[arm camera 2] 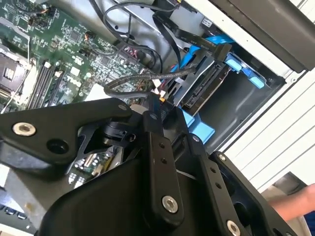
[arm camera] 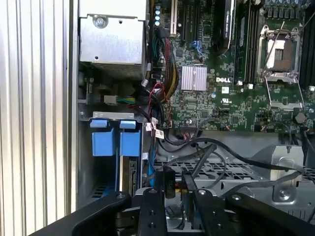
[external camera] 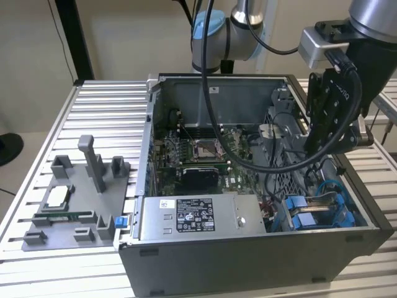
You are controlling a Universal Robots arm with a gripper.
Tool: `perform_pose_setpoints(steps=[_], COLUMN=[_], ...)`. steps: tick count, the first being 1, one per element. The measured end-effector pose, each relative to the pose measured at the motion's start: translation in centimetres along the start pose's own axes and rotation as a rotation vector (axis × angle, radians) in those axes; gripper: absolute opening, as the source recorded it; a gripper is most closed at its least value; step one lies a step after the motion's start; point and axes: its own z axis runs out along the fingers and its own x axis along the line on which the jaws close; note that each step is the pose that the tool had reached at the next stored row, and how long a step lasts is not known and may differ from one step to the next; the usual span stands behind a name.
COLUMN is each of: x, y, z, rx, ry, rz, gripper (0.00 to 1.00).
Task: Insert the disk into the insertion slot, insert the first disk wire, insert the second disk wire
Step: 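Insert the first disk wire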
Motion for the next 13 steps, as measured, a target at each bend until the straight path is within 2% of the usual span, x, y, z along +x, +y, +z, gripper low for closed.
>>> perform_pose_setpoints(steps=[7,13], x=[0.1,0.12], y=[0.0,0.0], z=[0.9,1.21], rx=[0.0001,0.0002], ry=[-0.0064,-0.0115], rz=[0.0,0.0], gripper=[1.0,1.0])
